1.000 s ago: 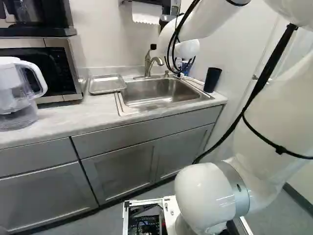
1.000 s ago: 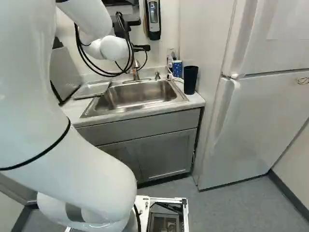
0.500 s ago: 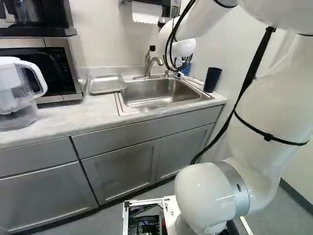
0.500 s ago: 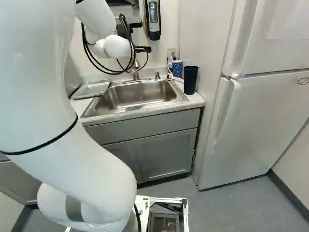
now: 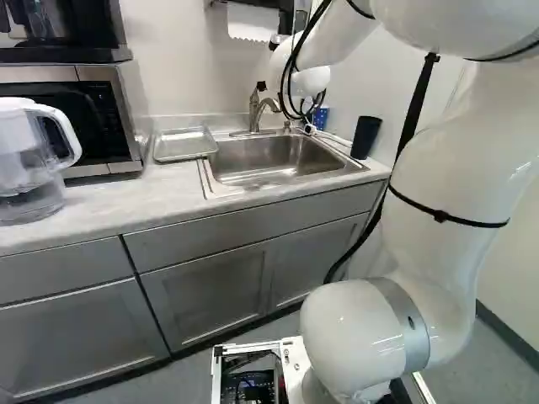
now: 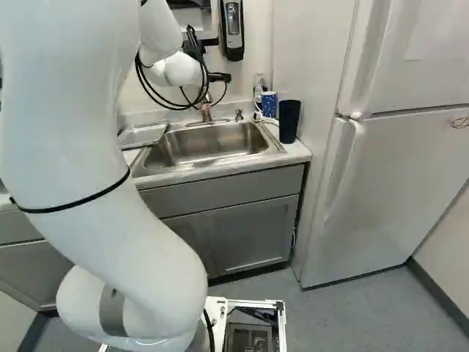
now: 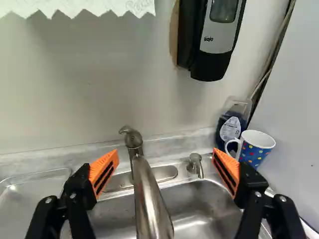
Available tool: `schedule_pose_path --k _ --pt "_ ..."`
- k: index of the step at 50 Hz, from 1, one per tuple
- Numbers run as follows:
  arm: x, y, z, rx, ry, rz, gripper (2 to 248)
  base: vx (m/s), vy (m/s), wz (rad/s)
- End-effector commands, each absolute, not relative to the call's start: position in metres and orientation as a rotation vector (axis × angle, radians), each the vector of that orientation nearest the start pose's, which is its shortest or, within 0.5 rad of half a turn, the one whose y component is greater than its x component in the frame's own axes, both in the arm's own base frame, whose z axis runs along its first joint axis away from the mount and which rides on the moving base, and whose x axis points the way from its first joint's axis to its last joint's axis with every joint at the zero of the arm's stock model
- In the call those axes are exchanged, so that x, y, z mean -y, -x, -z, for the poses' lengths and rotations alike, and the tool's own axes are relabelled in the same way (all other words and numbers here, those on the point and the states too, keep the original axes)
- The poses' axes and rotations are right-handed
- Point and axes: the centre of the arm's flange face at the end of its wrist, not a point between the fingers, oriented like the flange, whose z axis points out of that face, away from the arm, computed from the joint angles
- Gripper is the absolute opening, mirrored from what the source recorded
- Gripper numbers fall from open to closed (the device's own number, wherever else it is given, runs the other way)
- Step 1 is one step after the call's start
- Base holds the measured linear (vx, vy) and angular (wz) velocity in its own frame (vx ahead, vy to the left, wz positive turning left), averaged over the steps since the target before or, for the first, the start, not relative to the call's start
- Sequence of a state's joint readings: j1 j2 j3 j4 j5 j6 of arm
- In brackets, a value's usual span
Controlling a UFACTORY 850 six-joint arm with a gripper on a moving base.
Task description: Rinse the cup and place it in the tray
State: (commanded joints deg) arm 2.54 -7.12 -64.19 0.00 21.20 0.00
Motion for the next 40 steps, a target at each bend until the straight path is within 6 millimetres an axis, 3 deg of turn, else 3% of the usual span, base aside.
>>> schedule_pose_path --k 40 --pt "-0.027 -0.636 -0.615 0.053 2.484 1.88 247 0.0 0.0 0.0"
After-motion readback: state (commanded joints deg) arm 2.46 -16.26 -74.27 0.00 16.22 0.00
